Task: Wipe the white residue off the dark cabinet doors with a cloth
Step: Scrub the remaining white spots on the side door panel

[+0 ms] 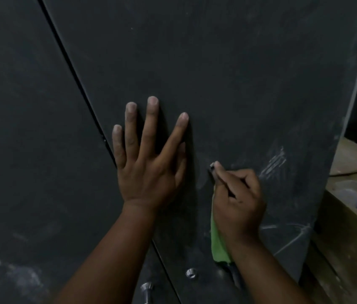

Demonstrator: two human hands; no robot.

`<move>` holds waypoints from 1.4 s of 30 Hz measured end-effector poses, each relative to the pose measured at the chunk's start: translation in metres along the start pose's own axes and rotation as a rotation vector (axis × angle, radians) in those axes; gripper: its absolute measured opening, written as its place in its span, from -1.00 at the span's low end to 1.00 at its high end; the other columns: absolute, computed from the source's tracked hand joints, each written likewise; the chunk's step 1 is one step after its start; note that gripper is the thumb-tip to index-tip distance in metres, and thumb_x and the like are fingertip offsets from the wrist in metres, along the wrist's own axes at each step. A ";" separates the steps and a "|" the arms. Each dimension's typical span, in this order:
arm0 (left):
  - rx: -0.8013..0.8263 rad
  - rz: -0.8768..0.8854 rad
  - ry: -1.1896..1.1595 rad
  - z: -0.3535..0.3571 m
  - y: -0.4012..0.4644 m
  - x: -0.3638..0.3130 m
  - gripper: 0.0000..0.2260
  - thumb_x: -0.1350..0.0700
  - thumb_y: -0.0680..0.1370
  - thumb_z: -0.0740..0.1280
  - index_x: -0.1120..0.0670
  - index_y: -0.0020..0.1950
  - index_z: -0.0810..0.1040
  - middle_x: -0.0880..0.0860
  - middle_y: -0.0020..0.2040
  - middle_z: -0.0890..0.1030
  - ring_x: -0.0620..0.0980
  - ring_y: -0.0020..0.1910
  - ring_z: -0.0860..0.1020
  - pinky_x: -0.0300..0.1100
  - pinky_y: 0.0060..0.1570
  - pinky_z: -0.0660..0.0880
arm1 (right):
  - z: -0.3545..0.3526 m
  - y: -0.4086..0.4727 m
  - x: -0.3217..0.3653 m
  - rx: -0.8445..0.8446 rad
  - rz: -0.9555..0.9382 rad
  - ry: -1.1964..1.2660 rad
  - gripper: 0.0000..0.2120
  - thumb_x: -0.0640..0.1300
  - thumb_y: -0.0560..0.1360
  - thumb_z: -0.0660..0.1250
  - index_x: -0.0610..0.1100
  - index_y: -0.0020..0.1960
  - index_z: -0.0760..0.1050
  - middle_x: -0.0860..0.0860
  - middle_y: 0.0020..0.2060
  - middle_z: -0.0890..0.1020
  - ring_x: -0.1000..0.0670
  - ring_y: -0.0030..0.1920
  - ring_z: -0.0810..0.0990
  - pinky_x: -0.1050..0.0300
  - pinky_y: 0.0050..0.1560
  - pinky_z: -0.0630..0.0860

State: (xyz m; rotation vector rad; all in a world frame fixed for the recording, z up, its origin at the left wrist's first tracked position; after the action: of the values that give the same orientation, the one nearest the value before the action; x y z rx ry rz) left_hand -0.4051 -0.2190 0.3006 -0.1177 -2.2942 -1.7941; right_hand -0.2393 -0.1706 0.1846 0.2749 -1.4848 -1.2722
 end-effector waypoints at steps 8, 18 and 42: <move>0.016 -0.022 0.060 0.005 -0.004 -0.001 -0.49 -0.13 0.70 0.17 -0.22 0.66 0.21 0.07 0.68 0.09 0.26 0.66 0.08 0.15 0.63 -0.03 | 0.005 -0.037 0.004 0.256 -0.149 -0.031 -0.78 -0.08 0.71 0.24 0.04 0.21 0.66 0.01 -0.18 0.58 0.01 -0.24 0.60 0.11 -0.31 0.55; 0.047 -0.036 0.093 0.005 -0.002 -0.003 -0.45 -0.15 0.67 0.18 -0.20 0.67 0.18 0.09 0.68 0.06 0.26 0.66 0.08 0.17 0.63 -0.04 | 0.011 0.017 0.028 0.051 -0.078 0.040 -0.88 -0.20 0.59 0.47 -0.08 0.10 0.74 0.00 -0.21 0.55 0.05 -0.27 0.57 0.29 -0.22 0.47; 0.056 0.148 -0.038 0.015 0.030 -0.062 -0.56 -0.22 0.68 0.26 -0.14 0.55 0.46 0.20 0.60 0.32 0.35 0.59 0.23 0.28 0.55 0.15 | -0.053 0.016 -0.053 0.003 0.164 -0.036 -0.78 -0.31 0.48 0.51 -0.11 0.09 0.68 -0.02 -0.21 0.51 0.26 -0.23 0.52 0.42 -0.24 0.42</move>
State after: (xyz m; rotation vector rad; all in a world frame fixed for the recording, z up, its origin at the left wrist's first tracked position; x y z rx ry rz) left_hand -0.3407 -0.1921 0.3111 -0.3070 -2.2933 -1.6678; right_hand -0.1692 -0.1541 0.1578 0.1298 -1.5077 -1.1489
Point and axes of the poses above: each hand's wrist, its own y-axis towards the middle knuckle, its own z-axis out of the palm, x = y × z, the point moved 9 cm from there along y, towards the middle knuckle
